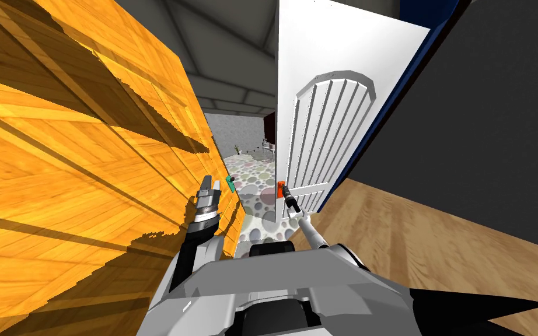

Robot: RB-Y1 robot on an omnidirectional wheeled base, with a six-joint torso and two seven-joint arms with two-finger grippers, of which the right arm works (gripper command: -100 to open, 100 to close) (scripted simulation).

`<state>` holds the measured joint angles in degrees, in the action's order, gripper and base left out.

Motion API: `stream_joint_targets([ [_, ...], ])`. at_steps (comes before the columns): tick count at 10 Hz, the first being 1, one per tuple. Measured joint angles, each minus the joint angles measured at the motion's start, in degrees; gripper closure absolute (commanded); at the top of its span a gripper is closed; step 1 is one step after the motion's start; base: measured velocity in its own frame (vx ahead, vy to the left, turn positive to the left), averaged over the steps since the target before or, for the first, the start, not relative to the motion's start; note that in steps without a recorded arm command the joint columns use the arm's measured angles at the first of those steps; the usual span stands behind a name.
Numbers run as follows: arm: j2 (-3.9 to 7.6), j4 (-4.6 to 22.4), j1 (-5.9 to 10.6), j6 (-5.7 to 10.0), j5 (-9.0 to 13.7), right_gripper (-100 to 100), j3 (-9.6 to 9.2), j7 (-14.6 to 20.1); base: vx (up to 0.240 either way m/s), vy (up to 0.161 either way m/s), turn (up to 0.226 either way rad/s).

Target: Push the door open

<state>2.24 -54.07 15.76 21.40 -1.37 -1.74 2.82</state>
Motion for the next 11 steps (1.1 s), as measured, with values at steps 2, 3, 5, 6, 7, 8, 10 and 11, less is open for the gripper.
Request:
stream_joint_targets([
  [2, -0.05, 1.3, 0.12, 0.26, 1.91, 100, -0.25, -1.69, 0.181, 0.018, -0.049],
  [3, 0.02, 2.61, 0.85, 1.06, 3.06, 100, -0.09, -2.8, 0.181, -0.006, -0.041],
  [5, 0.12, 2.76, 1.69, 1.54, 4.36, 100, 0.23, -4.3, 0.128, -0.011, -0.041],
  [6, 0.48, 2.53, 1.82, 1.59, 5.31, 100, 0.42, -5.0, 0.139, -0.03, -0.092],
  [7, 0.81, 3.58, 2.43, 2.24, 6.32, 100, 0.81, -5.88, 0.104, -0.029, -0.053],
  [8, 0.88, 3.73, 2.59, 2.51, 7.2, -100, 1.03, -6.81, -0.094, 0.058, -0.066],
  [10, 1.04, 3.54, 2.66, 2.01, 7.41, -100, 1.21, -6.94, -0.213, 0.115, -0.042],
  [11, 0.97, 3.47, 2.66, 1.77, 7.46, -100, 1.27, -6.89, -0.262, 0.094, -0.062],
])
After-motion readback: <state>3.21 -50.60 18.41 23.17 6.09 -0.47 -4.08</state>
